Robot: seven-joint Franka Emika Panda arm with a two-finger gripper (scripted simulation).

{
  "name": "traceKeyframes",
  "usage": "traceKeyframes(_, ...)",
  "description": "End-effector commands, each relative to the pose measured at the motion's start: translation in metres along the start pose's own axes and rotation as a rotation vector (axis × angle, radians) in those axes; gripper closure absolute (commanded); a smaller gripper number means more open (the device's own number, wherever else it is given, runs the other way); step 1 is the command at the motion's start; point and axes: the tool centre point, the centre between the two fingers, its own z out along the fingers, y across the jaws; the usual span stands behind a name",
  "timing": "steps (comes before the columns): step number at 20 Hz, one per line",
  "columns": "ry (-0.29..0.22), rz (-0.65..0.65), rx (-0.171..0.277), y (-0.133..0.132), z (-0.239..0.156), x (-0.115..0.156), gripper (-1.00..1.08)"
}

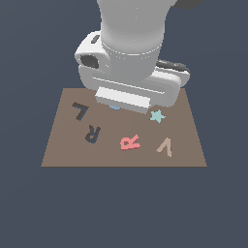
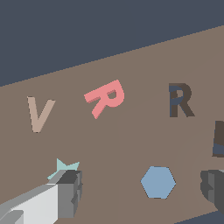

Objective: Insert a designated object into the corresponding slot on a board.

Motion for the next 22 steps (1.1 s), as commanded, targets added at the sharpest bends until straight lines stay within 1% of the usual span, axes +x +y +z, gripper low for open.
traceKeyframes(1,-0.001,0.075,0.000,-0.004,0.006,0.003,-0.92)
traceKeyframes(13,-0.004,0.529,0.003,-0.024,0.042,0.025,-0.92)
traceKeyframes(18,-0.006,0.719,0.004,-0.028,0.058,0.037,-0.92)
traceKeyframes(22,-0.007,0.847,0.005,-0.030,0.068,0.046,-0.92)
